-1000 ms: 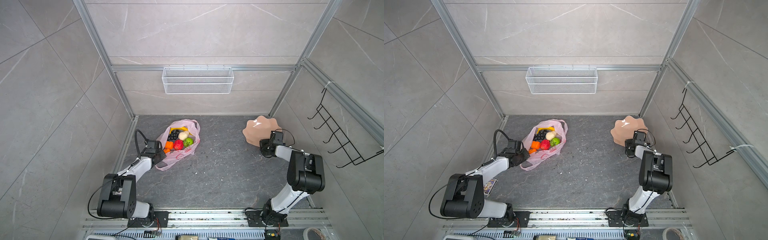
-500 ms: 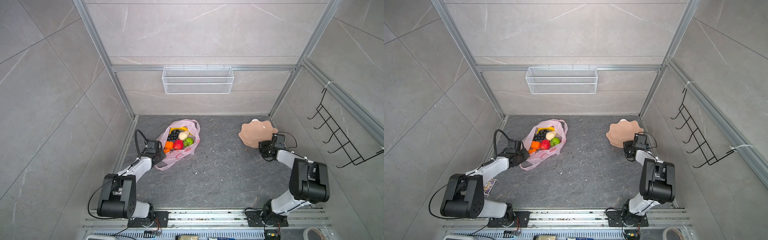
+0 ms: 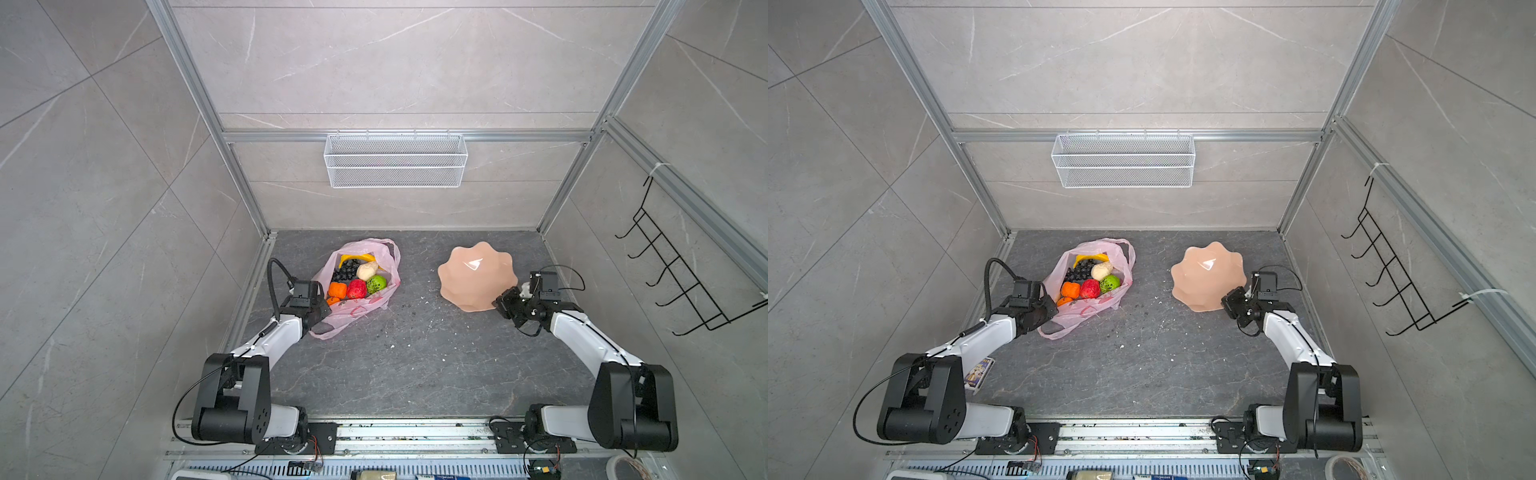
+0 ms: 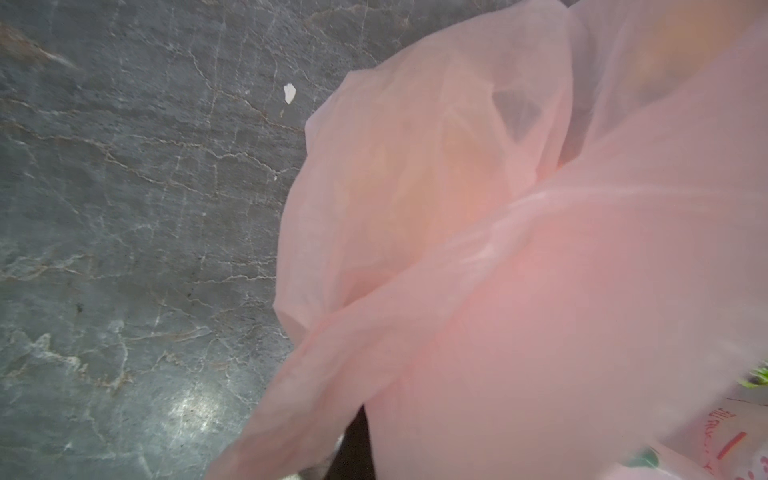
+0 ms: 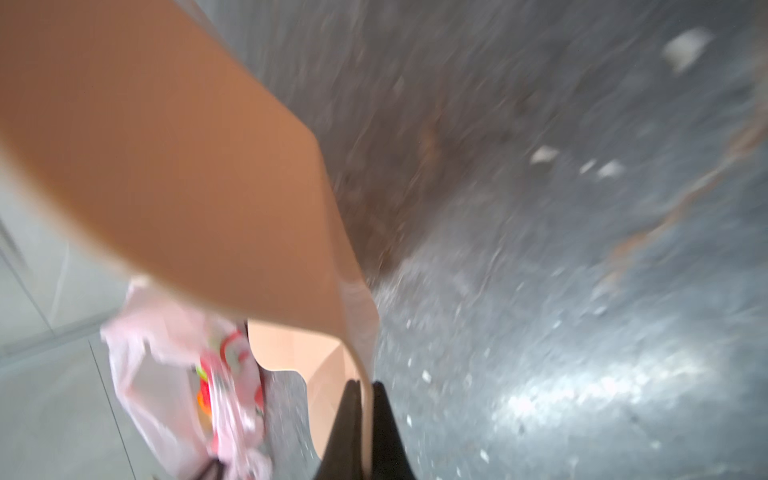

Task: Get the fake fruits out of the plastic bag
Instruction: 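Drag the pink bowl with the right gripper toward the bag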

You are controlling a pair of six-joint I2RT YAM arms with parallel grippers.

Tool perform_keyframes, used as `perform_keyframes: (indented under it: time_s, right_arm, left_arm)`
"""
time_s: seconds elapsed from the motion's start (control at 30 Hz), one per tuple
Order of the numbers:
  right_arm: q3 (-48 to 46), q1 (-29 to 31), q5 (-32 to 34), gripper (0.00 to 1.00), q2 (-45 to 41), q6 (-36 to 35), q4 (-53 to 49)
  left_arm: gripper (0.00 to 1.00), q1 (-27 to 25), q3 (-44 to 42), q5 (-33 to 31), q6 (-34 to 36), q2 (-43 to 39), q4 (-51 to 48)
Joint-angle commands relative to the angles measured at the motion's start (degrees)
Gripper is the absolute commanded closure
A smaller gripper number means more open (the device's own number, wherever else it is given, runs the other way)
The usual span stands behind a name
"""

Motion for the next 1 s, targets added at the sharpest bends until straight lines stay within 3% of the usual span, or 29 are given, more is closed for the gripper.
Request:
perform_keyframes:
  time_s: [0.0, 0.47, 0.97]
  right_arm:
    - [-1.4, 3.6, -3.5, 1.00, -3.3, -4.8, -4.1]
    - [-7.0, 15.0, -8.5, 1.00, -11.1, -6.5, -9.8]
    - [-9.4, 28.2, -7.9, 1.00, -4.8, -1.6, -2.2]
  left_arm:
    - [1.00, 0.0, -0.7, -2.1, 0.6, -1.6, 0.8]
    - [1.00, 0.0, -1.5, -3.6, 0.8, -1.9, 1.7]
    - [1.00, 0.0, -2.0, -3.5, 0.7, -1.7, 2.6]
